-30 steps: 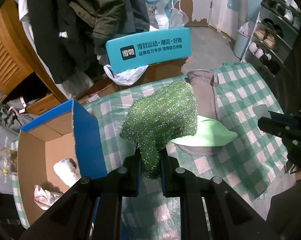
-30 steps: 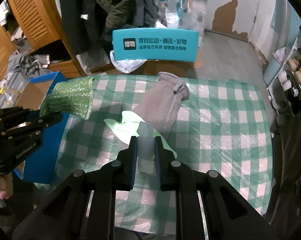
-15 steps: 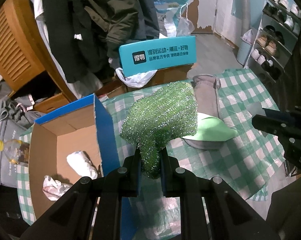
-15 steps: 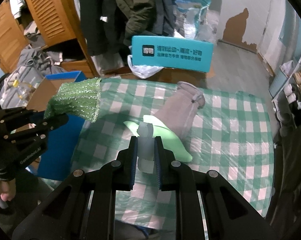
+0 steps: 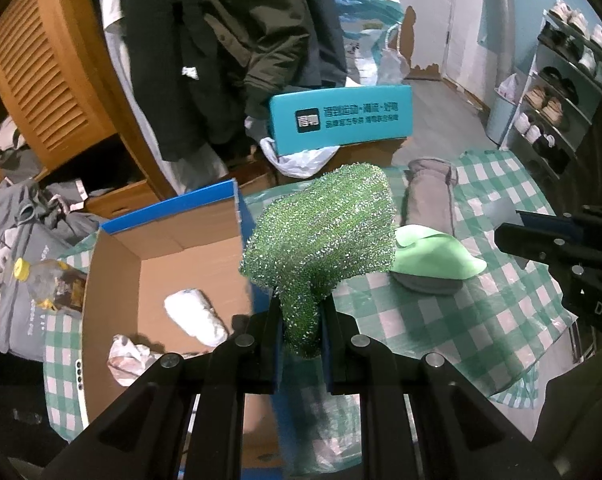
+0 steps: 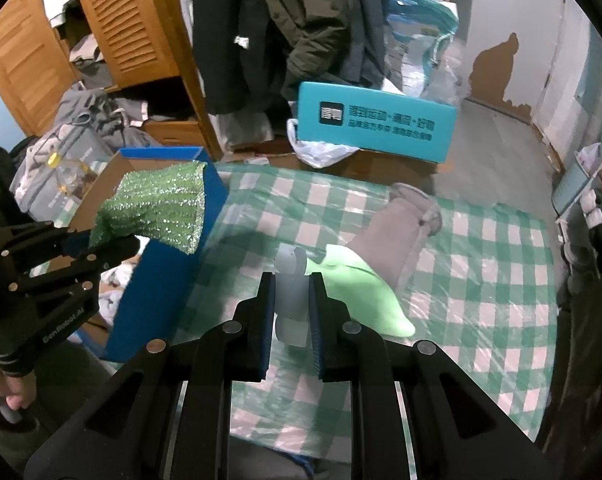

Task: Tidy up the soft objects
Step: 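Lift and carry the scrubber pad and white item over the cardboard box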

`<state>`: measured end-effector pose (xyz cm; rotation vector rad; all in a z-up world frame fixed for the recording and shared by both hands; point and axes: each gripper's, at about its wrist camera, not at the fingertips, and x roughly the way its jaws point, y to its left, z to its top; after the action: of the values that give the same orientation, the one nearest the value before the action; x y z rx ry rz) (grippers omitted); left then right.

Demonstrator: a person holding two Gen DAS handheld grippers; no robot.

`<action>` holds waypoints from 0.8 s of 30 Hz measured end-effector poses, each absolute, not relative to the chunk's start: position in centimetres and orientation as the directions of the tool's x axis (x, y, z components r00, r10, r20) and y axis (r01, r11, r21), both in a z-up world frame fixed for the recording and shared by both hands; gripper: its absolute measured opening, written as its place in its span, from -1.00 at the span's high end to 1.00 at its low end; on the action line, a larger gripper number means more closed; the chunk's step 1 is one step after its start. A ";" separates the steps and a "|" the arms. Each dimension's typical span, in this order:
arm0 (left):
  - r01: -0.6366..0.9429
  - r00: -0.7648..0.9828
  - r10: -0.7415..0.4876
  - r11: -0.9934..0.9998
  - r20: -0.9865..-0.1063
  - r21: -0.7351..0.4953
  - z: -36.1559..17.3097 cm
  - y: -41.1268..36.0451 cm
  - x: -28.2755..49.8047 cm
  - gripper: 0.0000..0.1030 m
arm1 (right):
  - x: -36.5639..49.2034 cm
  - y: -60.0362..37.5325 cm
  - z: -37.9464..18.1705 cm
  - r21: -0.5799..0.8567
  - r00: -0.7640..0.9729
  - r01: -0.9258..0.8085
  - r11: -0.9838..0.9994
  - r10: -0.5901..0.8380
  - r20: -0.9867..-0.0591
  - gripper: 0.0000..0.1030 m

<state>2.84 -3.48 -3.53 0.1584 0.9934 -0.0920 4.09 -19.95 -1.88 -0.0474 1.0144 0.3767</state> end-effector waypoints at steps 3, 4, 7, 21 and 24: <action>0.130 0.545 0.005 0.987 -0.838 0.091 -3.4 -2.5 2.6 0.72 | 4.1 -18.7 -1.7 0.139 0.466 -0.349 0.927 0.300 -0.832 0.71; 0.123 0.546 0.008 0.988 -0.838 0.090 -3.3 -2.1 2.5 0.72 | 4.1 -18.3 -1.6 0.139 0.464 -0.356 0.924 0.304 -0.832 0.71; 0.102 0.550 0.016 0.991 -0.835 0.086 -3.1 -0.9 2.1 0.72 | 4.1 -17.1 -1.4 0.142 0.461 -0.374 0.916 0.317 -0.829 0.71; 0.002 0.547 0.057 0.998 -0.835 0.070 -3.1 4.4 1.1 0.72 | 4.2 -10.7 -1.4 0.139 0.422 -0.477 0.868 0.365 -0.830 0.71; -0.016 0.544 0.064 0.998 -0.837 0.066 -3.2 5.5 0.9 0.72 | 4.2 -9.6 -1.5 0.139 0.414 -0.493 0.859 0.372 -0.831 0.70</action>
<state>0.92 5.49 -3.24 0.0529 0.9951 0.0475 4.24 -9.59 -1.47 -0.1347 1.0069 0.5461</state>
